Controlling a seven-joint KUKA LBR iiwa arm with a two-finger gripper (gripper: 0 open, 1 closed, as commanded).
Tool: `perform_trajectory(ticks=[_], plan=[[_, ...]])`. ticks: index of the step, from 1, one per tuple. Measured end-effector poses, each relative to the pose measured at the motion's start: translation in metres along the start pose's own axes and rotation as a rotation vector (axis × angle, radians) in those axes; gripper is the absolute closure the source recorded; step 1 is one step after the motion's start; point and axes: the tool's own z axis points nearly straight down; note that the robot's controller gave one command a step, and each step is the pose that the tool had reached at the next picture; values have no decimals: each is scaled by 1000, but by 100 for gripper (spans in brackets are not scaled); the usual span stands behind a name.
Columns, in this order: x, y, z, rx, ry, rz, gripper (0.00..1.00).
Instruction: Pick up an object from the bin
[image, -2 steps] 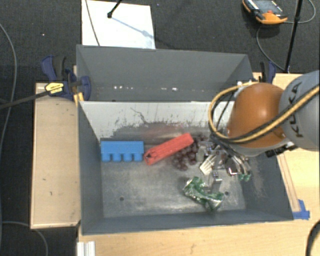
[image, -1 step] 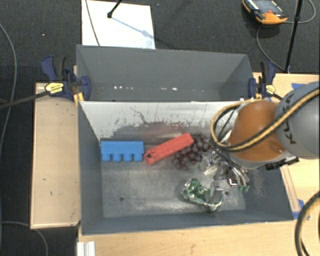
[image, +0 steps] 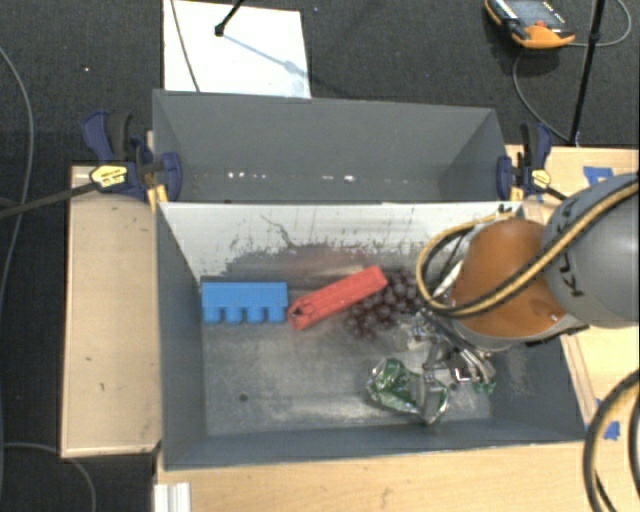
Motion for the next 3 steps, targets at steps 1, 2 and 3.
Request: perform_trajectory(ticks=[1,2,3], plan=[[8,-3,6,-3,19,126,100],[8,-3,6,-3,19,126,100],[8,-3,5,-3,19,126,100]])
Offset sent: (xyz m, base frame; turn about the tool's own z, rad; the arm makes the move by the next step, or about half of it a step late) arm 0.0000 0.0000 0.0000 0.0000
